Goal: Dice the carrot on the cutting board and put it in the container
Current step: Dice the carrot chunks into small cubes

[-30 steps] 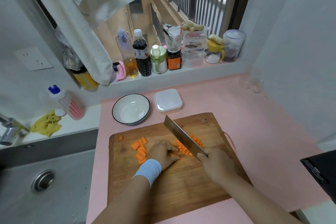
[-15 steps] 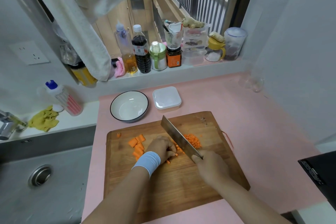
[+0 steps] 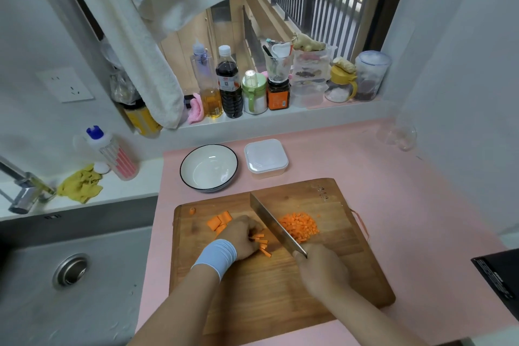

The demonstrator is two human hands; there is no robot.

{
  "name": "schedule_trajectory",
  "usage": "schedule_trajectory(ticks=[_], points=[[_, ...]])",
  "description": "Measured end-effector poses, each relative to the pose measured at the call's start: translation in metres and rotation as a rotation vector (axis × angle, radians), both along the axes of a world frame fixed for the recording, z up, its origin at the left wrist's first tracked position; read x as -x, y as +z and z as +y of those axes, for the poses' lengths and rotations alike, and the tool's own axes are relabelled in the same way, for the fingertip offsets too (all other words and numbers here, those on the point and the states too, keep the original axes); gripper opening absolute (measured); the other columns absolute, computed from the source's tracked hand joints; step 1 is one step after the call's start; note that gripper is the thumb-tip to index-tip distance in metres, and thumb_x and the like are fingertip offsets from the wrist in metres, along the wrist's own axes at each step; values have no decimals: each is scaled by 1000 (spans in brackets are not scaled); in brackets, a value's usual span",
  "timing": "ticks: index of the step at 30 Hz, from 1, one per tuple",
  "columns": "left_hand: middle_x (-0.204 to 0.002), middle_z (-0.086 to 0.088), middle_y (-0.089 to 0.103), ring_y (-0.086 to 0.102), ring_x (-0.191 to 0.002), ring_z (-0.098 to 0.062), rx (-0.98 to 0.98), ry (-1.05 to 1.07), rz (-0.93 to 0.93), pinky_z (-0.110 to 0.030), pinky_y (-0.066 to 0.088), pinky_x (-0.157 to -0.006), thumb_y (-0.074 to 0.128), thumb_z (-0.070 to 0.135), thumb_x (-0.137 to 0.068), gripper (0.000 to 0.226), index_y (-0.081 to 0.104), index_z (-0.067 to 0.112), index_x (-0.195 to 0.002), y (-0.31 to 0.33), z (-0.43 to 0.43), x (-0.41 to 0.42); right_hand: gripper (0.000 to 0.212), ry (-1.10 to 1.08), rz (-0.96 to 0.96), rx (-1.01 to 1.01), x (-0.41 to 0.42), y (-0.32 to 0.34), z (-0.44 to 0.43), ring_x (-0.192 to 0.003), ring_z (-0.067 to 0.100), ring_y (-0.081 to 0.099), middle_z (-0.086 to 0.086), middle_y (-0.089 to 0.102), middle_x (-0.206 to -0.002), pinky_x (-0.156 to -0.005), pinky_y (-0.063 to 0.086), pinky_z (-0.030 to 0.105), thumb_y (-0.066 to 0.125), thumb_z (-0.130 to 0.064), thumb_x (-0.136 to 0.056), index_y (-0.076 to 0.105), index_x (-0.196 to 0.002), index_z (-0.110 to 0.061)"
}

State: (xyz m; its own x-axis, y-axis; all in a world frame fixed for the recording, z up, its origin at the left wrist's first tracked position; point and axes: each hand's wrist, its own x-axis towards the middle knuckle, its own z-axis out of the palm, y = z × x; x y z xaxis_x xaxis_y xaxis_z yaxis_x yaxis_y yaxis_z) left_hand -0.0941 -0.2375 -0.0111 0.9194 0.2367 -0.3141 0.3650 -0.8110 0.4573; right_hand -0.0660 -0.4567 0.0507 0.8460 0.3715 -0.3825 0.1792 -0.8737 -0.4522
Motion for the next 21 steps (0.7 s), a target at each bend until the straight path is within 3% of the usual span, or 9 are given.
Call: schedule_trajectory(ticks=[3, 7, 12, 14, 18, 21], points=[[-100, 6, 51, 54, -88, -13, -35, -29, -24, -19, 44, -78, 74, 23, -76, 24, 66, 25, -99, -4, -3, 9, 28, 5, -9, 5, 4, 0, 6, -77, 17, 60, -10, 65, -80, -59, 38, 27, 43, -40, -103, 57, -80, -30], [-107, 6, 49, 54, -98, -12, 18, 61, -86, -16, 42, -86, 73, 24, -80, 36, 65, 22, -114, -10, -12, 21, 29, 15, -5, 9, 10, -2, 11, -79, 17, 60, -9, 65, -84, -62, 39, 27, 42, -40, -104, 64, -91, -26], [-113, 10, 46, 42, -111, -11, -37, 106, -191, -21, 41, -92, 73, 52, -64, 64, 57, 30, -123, -15, -31, 32, 30, 1, 3, 24, 15, -4, 18, -82, 17, 59, -8, 68, -91, -68, 43, 29, 40, -40, -103, 68, -100, -27], [-111, 11, 48, 40, -107, -12, -105, 94, -201, -22, 39, -89, 73, 59, -63, 60, 60, 32, -116, -17, -36, 32, 30, -11, -2, 28, 15, -5, 17, -81, 17, 60, -9, 65, -87, -66, 43, 29, 40, -40, -104, 67, -98, -28], [-115, 9, 52, 41, -111, -14, -126, 148, -233, -20, 34, -90, 69, 48, -80, 44, 60, 29, -118, -18, -38, 30, 30, -26, 11, 26, 16, -6, 14, -75, 12, 56, -12, 62, -80, -59, 38, 27, 41, -41, -104, 64, -91, -28], [-119, 10, 52, 40, -114, -13, -53, 174, -233, -23, 37, -96, 68, 44, -80, 54, 51, 29, -129, -21, -37, 32, 30, -41, 27, 9, 19, -7, 13, -74, 9, 58, -11, 63, -79, -57, 37, 26, 42, -41, -104, 63, -86, -28]])
